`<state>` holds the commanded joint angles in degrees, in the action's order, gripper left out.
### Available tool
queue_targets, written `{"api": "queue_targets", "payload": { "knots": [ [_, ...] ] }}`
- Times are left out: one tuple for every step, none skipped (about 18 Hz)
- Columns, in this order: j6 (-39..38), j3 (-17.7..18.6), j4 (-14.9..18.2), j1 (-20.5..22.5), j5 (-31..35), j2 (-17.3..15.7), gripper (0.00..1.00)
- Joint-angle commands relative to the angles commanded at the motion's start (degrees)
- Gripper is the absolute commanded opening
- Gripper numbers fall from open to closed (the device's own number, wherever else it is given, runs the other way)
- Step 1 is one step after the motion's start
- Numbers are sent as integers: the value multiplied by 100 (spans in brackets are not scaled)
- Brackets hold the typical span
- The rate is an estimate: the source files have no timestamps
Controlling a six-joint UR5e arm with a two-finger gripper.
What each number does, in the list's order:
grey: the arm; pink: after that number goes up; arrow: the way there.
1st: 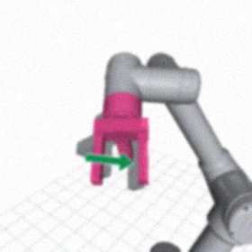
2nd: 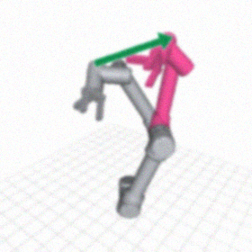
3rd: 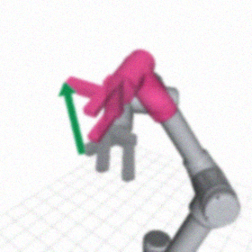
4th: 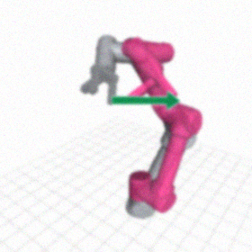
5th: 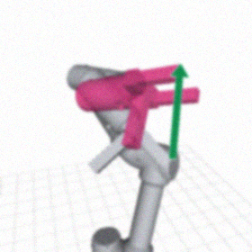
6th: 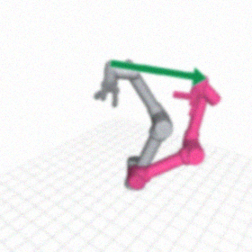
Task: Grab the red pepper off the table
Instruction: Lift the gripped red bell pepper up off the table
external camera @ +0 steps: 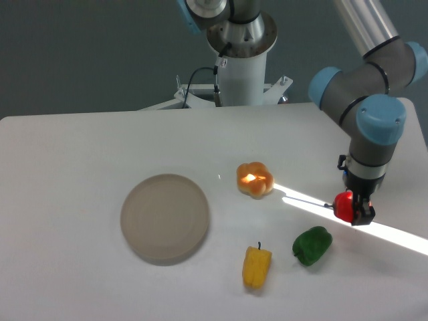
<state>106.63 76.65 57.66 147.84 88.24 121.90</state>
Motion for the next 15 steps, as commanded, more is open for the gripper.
{"api": "queue_targets", "payload": {
  "knots": [
    [-254,-44,-9,-123,0,9,50],
    [-404,-97,0,-202,0,44,50],
    [-519,-175,-9,-290,0,70,50],
    [-677,-246,-9,-404,26,131,50],
    [-774,-316,0,-457,44,149,50],
    [-845,-360,0,-501,53,176,50],
    [-898,-387,-9,-545,61,202,50],
    [-950,-422,-9,-572,70,228,50],
    [-1003,-475,-9,-581,79,272,50],
    [-1030,-527,-9,-590,70,299,50],
    [-1047,-563,-9,-625,70,308,50],
    [-1056,-589,-9,-634,62,308,50],
    [-1065,-581,-9,-634,62,299,50],
    [-1065,-546,-9,-634,62,273,50],
    [-1135,-554,-9,-634,70,272,50]
  ]
}}
